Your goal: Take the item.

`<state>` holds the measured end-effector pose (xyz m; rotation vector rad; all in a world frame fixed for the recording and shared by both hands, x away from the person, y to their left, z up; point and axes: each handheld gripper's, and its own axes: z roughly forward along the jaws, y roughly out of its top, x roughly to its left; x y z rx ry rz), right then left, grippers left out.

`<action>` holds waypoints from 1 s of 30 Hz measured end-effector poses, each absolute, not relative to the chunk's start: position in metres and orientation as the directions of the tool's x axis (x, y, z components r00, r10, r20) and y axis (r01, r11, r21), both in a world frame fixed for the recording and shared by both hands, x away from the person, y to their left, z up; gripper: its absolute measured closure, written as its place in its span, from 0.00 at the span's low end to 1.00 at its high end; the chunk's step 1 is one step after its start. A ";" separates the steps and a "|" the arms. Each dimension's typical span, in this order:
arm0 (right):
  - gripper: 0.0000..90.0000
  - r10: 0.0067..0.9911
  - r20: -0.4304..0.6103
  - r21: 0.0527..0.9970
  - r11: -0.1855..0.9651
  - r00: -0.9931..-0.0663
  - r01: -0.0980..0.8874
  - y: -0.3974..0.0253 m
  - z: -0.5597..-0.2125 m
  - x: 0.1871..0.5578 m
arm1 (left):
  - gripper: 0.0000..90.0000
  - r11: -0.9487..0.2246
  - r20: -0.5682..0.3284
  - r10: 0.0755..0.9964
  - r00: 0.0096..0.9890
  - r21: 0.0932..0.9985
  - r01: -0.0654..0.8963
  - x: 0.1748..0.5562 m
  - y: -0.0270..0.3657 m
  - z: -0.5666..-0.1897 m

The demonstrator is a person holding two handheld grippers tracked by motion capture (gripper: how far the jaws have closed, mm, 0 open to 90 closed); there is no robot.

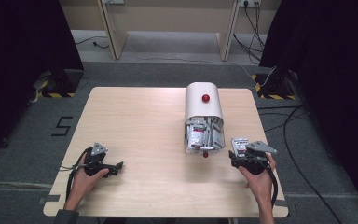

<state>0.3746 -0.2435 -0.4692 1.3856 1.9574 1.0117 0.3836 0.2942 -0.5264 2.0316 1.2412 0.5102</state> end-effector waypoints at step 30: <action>0.28 0.908 -0.010 0.817 0.249 -0.419 0.520 -0.222 -0.480 0.329 | 0.00 -0.304 -0.023 0.884 0.466 0.729 0.613 0.384 0.294 -0.526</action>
